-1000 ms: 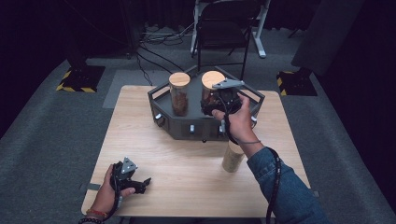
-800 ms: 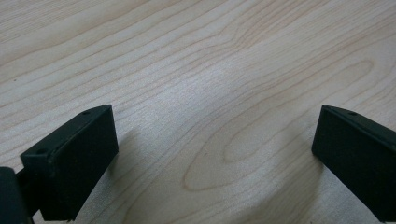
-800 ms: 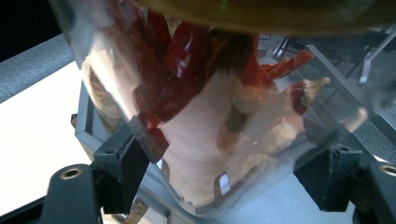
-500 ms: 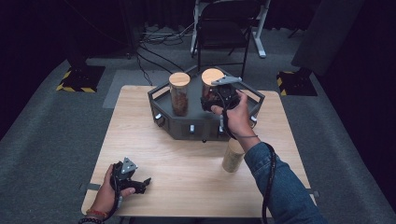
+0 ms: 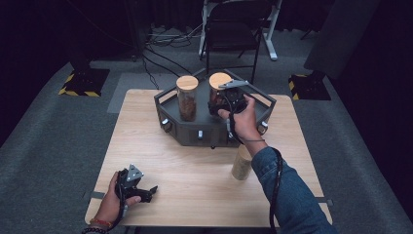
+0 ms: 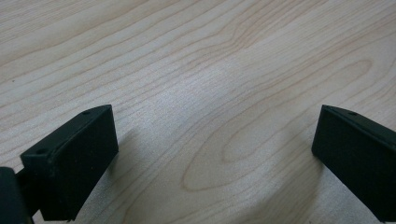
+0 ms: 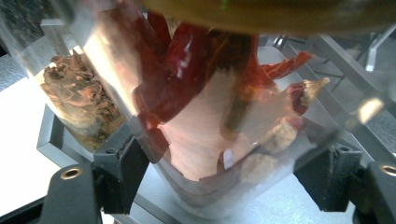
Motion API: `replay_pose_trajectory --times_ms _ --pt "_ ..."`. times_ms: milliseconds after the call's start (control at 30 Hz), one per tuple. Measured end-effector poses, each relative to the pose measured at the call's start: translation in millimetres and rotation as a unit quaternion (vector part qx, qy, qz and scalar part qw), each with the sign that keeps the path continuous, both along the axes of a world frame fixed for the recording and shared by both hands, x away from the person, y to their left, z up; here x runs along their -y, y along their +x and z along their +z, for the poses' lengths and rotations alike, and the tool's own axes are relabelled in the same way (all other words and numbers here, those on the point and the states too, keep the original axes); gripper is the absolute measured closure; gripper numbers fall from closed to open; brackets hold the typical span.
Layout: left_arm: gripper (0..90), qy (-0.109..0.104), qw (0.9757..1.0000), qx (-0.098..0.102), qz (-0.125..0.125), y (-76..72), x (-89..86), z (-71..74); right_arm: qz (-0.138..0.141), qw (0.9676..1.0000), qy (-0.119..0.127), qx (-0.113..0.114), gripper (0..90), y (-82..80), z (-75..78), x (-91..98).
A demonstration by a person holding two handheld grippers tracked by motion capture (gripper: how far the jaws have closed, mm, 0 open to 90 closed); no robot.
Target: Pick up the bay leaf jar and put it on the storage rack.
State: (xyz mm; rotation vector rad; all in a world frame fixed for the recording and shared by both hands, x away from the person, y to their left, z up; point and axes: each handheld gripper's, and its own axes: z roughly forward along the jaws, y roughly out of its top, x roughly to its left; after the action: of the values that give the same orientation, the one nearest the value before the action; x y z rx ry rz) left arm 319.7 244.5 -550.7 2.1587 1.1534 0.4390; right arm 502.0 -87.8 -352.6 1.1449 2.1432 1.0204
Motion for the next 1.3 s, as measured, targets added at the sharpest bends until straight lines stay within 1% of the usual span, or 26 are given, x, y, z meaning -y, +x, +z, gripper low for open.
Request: replay_pose_trajectory --times_ms 233,733,1300 --pt "0.2 0.000 1.0000 0.000 0.000 0.0 0.0 0.0 0.002 0.9999 0.006 -0.013 25.3 4.8 -5.8 0.8" --pt "0.2 0.000 1.0000 0.000 0.000 0.0 0.0 0.0 -0.005 0.9991 0.011 -0.040 25.2 12.2 -20.3 4.1" --pt "0.2 0.000 1.0000 0.001 0.000 0.0 0.1 -0.1 -0.001 0.9990 0.022 -0.039 24.8 12.9 -23.6 6.1"
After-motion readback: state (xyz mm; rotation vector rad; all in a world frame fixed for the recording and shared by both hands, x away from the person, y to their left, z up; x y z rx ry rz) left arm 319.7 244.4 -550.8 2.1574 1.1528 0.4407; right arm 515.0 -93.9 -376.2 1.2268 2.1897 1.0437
